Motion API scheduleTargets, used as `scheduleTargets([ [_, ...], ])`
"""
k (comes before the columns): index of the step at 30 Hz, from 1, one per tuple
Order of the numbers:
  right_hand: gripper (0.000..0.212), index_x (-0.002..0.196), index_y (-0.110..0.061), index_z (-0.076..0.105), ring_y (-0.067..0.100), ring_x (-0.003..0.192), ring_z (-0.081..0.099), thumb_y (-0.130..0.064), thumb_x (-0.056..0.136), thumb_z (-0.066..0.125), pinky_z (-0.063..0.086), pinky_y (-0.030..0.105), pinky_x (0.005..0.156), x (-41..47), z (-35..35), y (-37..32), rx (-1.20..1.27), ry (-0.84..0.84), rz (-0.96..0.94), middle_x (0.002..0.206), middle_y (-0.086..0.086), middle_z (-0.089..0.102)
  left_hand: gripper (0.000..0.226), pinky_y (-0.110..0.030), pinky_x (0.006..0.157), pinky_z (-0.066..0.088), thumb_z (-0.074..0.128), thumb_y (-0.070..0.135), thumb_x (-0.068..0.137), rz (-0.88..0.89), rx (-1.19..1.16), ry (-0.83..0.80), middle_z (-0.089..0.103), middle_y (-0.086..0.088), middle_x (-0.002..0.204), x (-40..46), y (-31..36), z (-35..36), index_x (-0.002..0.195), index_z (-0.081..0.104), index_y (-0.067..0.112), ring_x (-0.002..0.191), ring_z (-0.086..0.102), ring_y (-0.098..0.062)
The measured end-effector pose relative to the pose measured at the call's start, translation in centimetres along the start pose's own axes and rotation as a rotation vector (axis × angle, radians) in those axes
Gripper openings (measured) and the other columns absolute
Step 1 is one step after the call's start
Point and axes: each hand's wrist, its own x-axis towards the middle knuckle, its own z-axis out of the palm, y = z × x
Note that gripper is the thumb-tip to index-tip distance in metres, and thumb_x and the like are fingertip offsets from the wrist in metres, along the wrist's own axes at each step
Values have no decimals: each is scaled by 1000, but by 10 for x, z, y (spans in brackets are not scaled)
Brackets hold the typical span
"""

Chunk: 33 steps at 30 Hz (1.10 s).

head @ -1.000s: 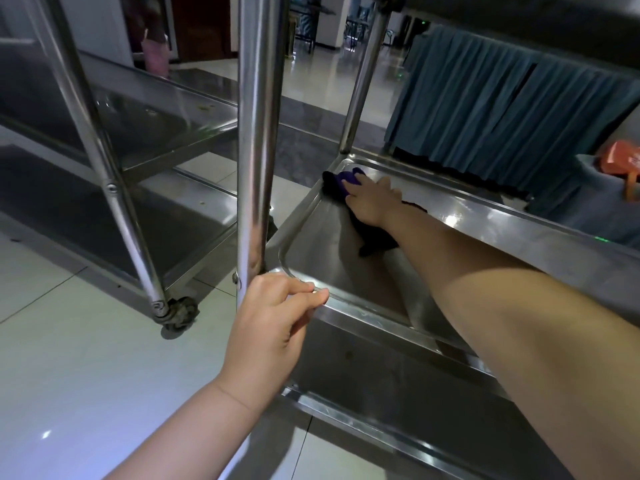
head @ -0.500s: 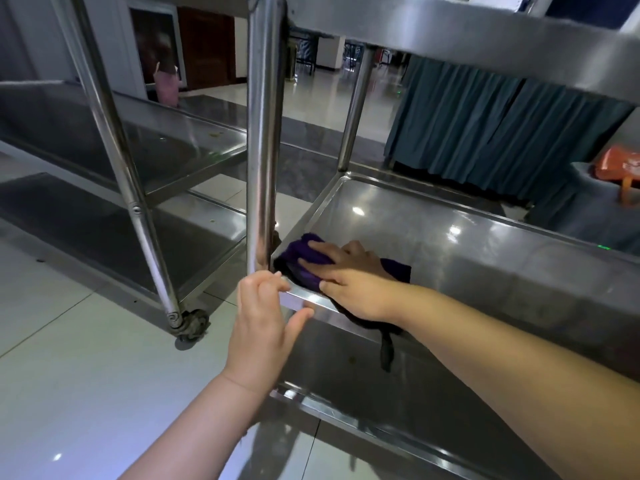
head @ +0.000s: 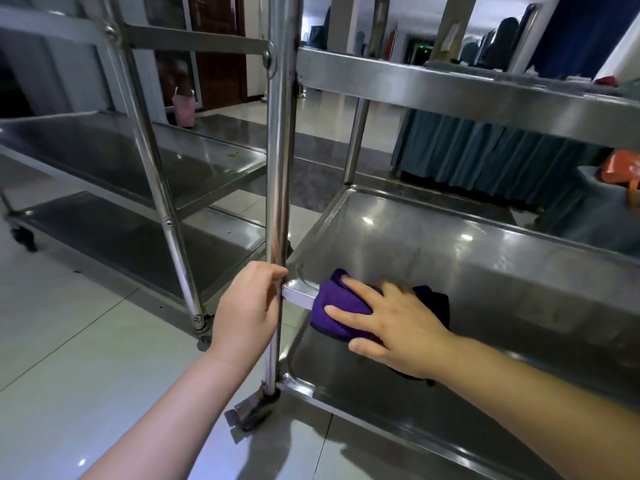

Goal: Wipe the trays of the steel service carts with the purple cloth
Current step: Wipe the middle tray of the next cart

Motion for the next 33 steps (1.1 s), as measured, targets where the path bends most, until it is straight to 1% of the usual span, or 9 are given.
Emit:
scheduleTargets([
  [5,45,138,-43,39,38,116,46,-40,95,53,44,48,87,49,10,-24,-191,132,-81,157,11,22,29,-19,72,44,54,-6,79,-103,-66,57,53,11,91,-7,7,10,98,62,13,87,50,-4],
  [8,57,130,-42,52,37,105,54,-32,79,76,48,45,79,42,18,-20,-272,144,-58,149,14,38,25,-12,69,37,56,-8,80,-145,-62,75,50,11,89,-9,10,16,95,62,11,84,46,-4],
  [10,69,126,-43,57,36,102,56,-26,66,86,48,45,77,24,23,-11,-291,141,-49,148,13,41,23,-15,66,37,57,-9,80,-171,-43,61,52,9,88,-10,17,20,93,62,10,84,48,-7],
  [14,72,125,-43,58,35,107,55,-21,64,88,48,45,81,-31,29,20,-297,135,1,150,10,38,23,-22,72,36,59,-5,80,-139,-7,-49,59,3,92,-6,46,35,92,63,13,92,53,-14],
  [19,80,123,-44,61,36,111,55,-18,55,93,49,46,83,-105,44,62,-317,98,81,151,9,38,19,-35,72,43,63,5,74,163,69,-297,61,-6,88,-9,99,72,91,64,13,84,58,-30],
  [22,80,120,-44,62,36,111,54,-19,52,94,48,46,84,-146,54,86,-310,90,109,151,7,38,33,-41,75,48,67,8,66,300,94,-469,62,-5,95,-16,142,98,99,65,15,89,59,-31],
  [24,74,120,-43,63,35,112,55,-17,57,92,48,46,85,-176,59,101,-311,110,124,151,6,39,46,-37,85,44,75,6,62,346,111,-543,64,-4,104,-24,176,113,106,65,14,98,58,-27],
  [30,76,127,-40,59,35,115,51,-14,61,88,47,49,87,-273,77,149,-349,154,189,153,6,32,76,-36,99,40,87,23,49,529,182,-658,64,-13,117,-47,256,158,118,62,3,105,62,-29],
  [33,80,128,-40,56,34,118,49,-13,60,88,46,50,89,-317,90,171,-362,191,212,153,5,26,81,-39,98,45,88,24,43,611,236,-682,64,-15,119,-53,291,177,117,63,0,104,64,-30],
])
